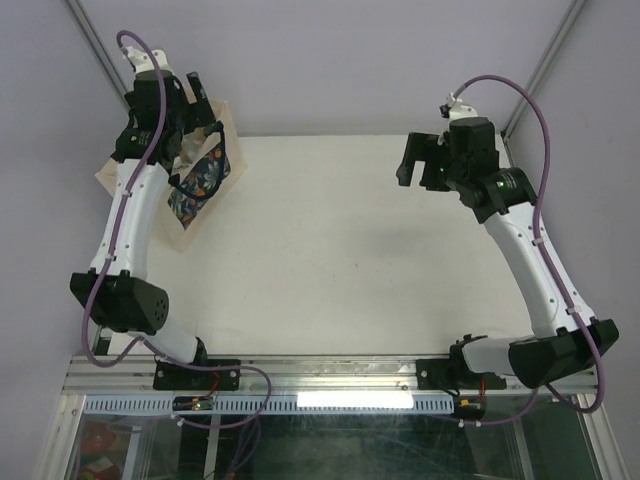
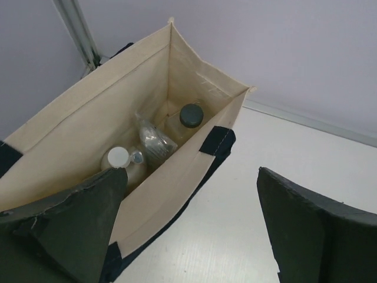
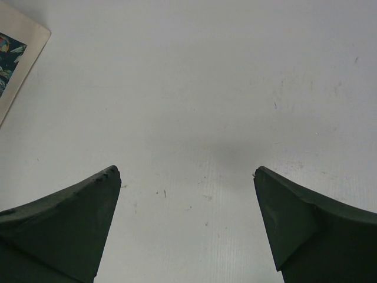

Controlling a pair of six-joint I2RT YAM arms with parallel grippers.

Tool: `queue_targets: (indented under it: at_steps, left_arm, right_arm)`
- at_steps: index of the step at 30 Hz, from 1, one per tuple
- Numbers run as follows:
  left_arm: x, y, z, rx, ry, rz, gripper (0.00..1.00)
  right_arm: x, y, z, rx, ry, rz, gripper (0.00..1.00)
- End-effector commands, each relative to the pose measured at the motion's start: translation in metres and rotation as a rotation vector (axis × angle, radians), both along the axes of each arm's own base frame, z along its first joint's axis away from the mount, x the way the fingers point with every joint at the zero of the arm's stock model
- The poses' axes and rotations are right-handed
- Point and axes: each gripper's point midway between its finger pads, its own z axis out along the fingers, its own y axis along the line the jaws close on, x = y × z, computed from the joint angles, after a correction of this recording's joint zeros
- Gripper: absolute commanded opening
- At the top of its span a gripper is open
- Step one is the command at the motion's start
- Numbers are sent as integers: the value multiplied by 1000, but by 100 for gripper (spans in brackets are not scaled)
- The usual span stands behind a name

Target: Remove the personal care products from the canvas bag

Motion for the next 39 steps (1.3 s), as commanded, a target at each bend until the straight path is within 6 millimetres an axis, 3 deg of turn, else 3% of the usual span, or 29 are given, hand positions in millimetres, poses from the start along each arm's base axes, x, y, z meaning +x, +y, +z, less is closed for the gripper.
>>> queue_targets:
  at_steps: [1,9,13,22,28,33,37,39]
  left_arm:
    - [29,-4,0,66,-6,-76,99]
    - [74,-20,-38,98,73,-176,98]
    - [92,-16,-59,108,108,-155,94]
    - [114,-19,-83,131,147,-183,82]
    - [118,-24,-89,130,154,-215,65]
    - [116,-38,-87,90,145,-282,45]
    - [110,-56,-78,50,127,-382,22]
    - [106,-61,-74,36,120,-407,17]
  right_arm:
    - [19,13,35,76,-108,26,100]
    - [30,31,35,103,-98,68,100]
    - [27,41,33,88,-99,93,100]
    - [26,56,31,58,-108,129,100]
    - [24,61,30,39,-114,146,100]
    - [22,67,30,34,-115,161,100]
    - [22,70,28,32,-112,168,100]
    - [22,71,28,32,-113,170,100]
